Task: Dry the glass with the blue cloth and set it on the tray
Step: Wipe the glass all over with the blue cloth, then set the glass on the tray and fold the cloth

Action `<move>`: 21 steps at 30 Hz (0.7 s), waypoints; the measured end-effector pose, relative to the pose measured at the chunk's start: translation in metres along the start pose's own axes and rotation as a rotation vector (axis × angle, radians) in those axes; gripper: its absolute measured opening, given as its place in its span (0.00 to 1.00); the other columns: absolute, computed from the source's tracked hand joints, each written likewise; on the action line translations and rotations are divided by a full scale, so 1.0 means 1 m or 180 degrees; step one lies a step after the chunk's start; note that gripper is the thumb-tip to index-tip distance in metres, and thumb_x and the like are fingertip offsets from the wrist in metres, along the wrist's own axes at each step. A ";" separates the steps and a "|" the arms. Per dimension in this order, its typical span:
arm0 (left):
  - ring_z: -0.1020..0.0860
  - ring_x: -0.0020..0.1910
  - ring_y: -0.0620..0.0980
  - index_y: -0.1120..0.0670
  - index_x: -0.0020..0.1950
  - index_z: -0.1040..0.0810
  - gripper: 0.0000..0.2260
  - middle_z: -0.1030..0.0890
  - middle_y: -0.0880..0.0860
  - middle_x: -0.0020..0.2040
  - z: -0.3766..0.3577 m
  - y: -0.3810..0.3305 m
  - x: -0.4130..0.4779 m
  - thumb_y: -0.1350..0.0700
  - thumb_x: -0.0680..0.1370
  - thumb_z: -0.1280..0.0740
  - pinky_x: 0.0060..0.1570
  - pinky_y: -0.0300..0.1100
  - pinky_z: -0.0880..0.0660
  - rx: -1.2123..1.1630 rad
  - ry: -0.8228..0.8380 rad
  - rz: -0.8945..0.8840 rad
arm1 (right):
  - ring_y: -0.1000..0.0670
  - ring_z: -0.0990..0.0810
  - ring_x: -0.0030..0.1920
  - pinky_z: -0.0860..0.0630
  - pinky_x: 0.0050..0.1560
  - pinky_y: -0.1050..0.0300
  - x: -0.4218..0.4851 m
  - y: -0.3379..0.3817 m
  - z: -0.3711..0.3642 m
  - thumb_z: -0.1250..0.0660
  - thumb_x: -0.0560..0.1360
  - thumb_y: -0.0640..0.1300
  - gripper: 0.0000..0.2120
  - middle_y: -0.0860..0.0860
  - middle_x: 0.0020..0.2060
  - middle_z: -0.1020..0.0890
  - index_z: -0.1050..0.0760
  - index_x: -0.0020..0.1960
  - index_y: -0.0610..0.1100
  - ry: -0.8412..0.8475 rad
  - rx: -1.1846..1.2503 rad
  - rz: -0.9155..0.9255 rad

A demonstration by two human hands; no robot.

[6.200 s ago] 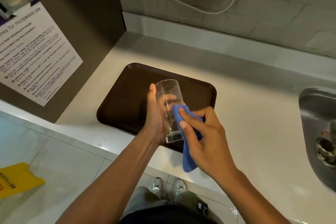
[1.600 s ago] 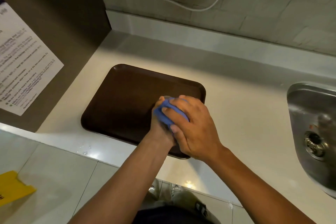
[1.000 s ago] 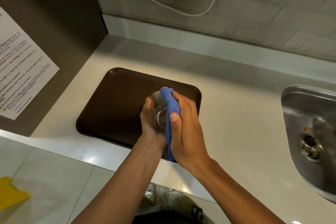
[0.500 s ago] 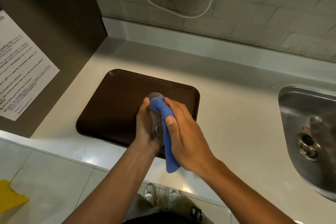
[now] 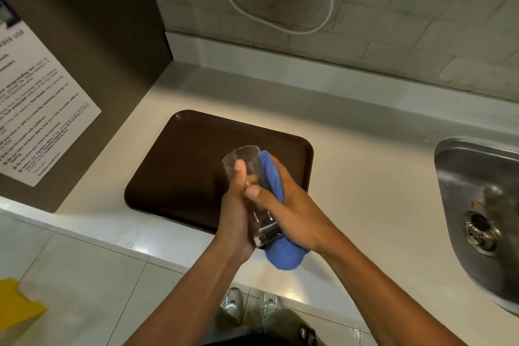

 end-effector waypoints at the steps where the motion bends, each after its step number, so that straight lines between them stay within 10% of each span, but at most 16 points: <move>1: 0.14 0.49 0.50 0.51 0.59 0.17 0.24 0.12 0.53 0.52 -0.001 -0.001 0.002 0.35 0.78 0.38 0.45 0.48 0.17 0.0042 -0.0119 -0.0123 | 0.67 0.33 0.69 0.33 0.69 0.63 0.003 -0.004 0.002 0.35 0.74 0.66 0.33 0.72 0.70 0.33 0.45 0.75 0.69 0.0005 0.0189 -0.0006; 7: 0.15 0.57 0.57 0.53 0.67 0.21 0.23 0.14 0.60 0.57 -0.007 -0.023 0.004 0.40 0.77 0.33 0.48 0.45 0.17 0.0514 0.0076 -0.0517 | 0.48 0.20 0.62 0.26 0.63 0.49 0.014 -0.013 0.019 0.39 0.80 0.56 0.22 0.46 0.64 0.21 0.31 0.73 0.52 -0.0141 0.1637 -0.0225; 17: 0.19 0.63 0.59 0.53 0.63 0.20 0.13 0.16 0.61 0.62 -0.016 -0.029 0.008 0.50 0.82 0.34 0.58 0.50 0.19 0.0770 0.0826 -0.0386 | 0.46 0.18 0.36 0.20 0.37 0.55 0.031 -0.007 0.040 0.33 0.75 0.50 0.10 0.44 0.39 0.17 0.16 0.46 0.45 -0.0751 0.2720 -0.0533; 21: 0.19 0.63 0.56 0.53 0.63 0.19 0.15 0.16 0.59 0.61 -0.014 -0.046 0.013 0.47 0.80 0.33 0.61 0.48 0.21 0.1396 0.0880 -0.0685 | 0.44 0.17 0.39 0.19 0.40 0.54 0.031 0.000 0.051 0.38 0.78 0.49 0.15 0.41 0.42 0.17 0.20 0.52 0.38 -0.0655 0.3547 -0.0649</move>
Point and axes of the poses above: each hand's wrist, its own x-axis towards the middle knuckle, its own z-axis out of the back of the hand, y = z × x, the point moved 3 cm from there along x, towards the middle knuckle
